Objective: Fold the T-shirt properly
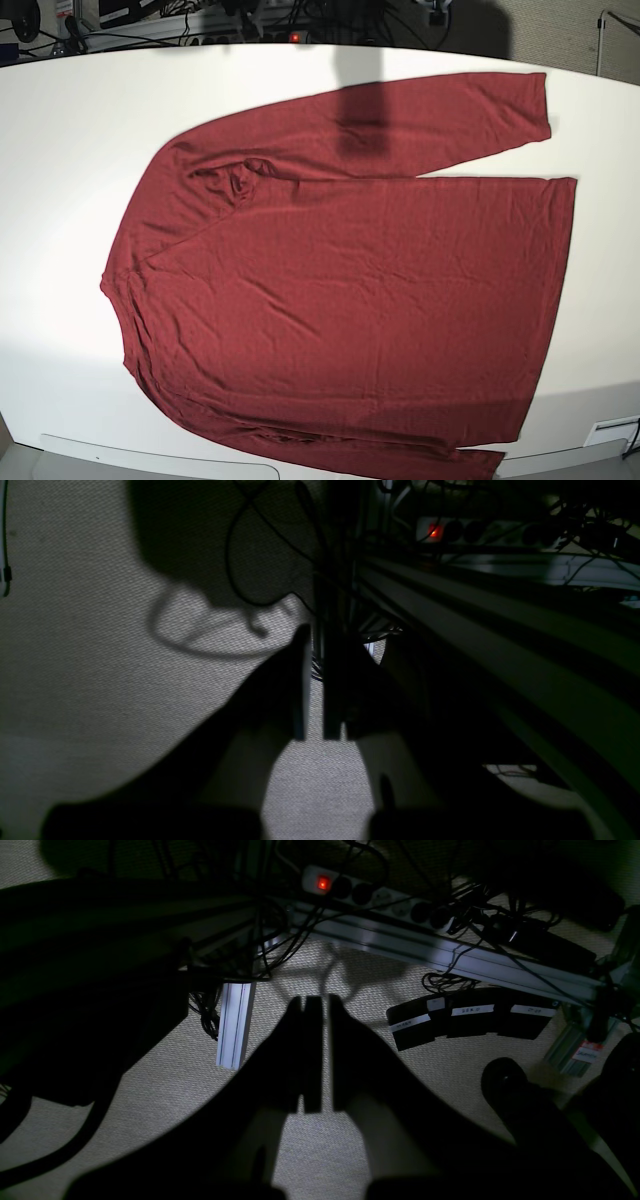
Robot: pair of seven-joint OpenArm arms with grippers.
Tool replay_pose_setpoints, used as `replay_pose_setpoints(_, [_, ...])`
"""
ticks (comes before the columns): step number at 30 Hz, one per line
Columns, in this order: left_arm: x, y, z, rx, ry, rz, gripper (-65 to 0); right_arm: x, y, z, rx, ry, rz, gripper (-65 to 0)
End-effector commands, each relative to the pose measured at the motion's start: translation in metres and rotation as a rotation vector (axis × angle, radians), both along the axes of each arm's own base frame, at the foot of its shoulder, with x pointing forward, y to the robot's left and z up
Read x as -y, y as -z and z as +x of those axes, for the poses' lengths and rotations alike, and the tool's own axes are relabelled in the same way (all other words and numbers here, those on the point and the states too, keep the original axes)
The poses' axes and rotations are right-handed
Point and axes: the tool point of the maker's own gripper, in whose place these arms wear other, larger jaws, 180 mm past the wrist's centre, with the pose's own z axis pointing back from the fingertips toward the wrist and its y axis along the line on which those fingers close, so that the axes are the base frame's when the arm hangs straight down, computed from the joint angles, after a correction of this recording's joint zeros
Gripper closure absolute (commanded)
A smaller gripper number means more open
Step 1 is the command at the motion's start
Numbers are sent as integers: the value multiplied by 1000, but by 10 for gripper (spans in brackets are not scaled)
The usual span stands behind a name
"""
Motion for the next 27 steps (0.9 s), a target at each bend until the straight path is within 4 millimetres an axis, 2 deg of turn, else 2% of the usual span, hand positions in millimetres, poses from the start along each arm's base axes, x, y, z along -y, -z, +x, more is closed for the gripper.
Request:
replay_pose_setpoints(1, [1, -1, 1, 17, 5, 1, -52, -1, -1, 2, 16, 3, 4, -32])
replay_pose_setpoints(27, [1, -1, -1, 14, 4, 2, -52, 2, 0, -7, -26, 1, -7, -33])
